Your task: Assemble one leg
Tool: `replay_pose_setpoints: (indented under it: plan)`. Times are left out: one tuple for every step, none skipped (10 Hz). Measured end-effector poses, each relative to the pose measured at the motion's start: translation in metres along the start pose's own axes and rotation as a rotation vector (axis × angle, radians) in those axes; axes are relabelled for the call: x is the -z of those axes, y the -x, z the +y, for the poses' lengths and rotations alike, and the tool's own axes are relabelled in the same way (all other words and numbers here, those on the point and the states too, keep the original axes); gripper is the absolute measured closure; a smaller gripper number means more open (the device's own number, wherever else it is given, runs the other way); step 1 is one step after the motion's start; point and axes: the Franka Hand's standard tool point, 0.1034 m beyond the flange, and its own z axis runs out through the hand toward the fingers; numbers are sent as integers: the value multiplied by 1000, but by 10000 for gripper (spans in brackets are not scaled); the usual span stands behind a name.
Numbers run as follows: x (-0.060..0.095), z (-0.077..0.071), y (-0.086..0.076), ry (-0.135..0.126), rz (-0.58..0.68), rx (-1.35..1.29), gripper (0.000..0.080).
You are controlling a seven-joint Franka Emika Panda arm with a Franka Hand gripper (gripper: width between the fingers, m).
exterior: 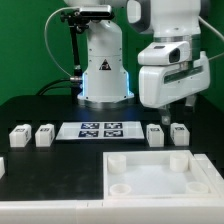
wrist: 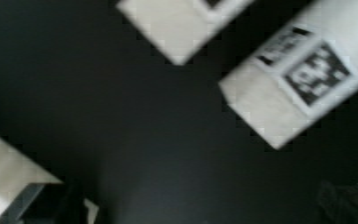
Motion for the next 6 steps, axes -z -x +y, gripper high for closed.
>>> replay_pose_setpoints:
  plan:
    - [-3, 1, -1, 9, 52, -63, 150]
    - [-5, -2, 2, -4, 38, -197, 150]
    - [-5, -2, 1, -10, 39, -290, 150]
    - [-7, -5, 1, -20, 34, -393, 150]
    - [-14, -14, -4, -43, 2, -607, 150]
    - [-17, -18, -10, -52, -22, -641, 150]
